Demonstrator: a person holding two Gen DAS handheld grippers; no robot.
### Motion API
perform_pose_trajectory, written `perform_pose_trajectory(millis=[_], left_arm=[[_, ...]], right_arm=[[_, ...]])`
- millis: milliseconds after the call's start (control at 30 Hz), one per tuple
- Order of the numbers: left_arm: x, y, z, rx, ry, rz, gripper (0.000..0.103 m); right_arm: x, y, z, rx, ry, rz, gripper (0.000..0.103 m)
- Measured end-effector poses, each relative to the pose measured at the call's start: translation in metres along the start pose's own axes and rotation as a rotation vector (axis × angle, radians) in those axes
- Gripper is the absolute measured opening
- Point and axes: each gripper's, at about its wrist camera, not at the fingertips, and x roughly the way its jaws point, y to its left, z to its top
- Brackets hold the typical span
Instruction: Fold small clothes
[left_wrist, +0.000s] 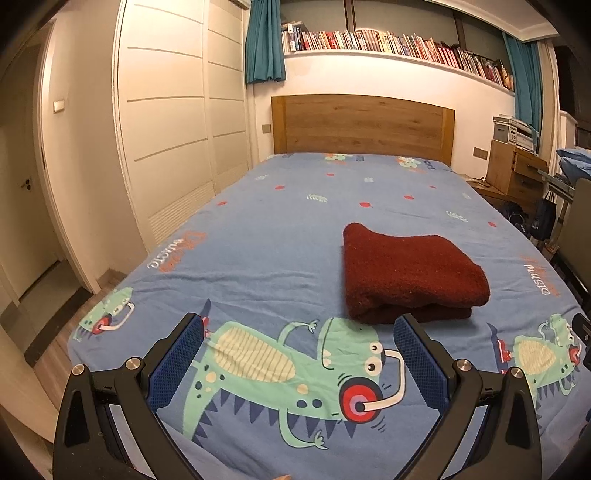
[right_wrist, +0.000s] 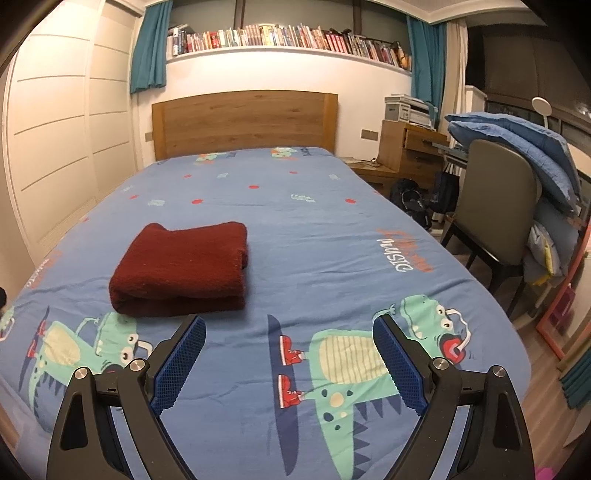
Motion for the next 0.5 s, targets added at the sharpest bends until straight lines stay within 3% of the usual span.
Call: perform_pose_trajectory(millis=[500], left_arm=[[-0.0039, -0.0078, 0.0063, 0.04, -0.04, 0.003, 0.102]], right_arm=[[0.0032, -0.0091, -0.0063, 0.004, 0.007, -0.03, 0.093]])
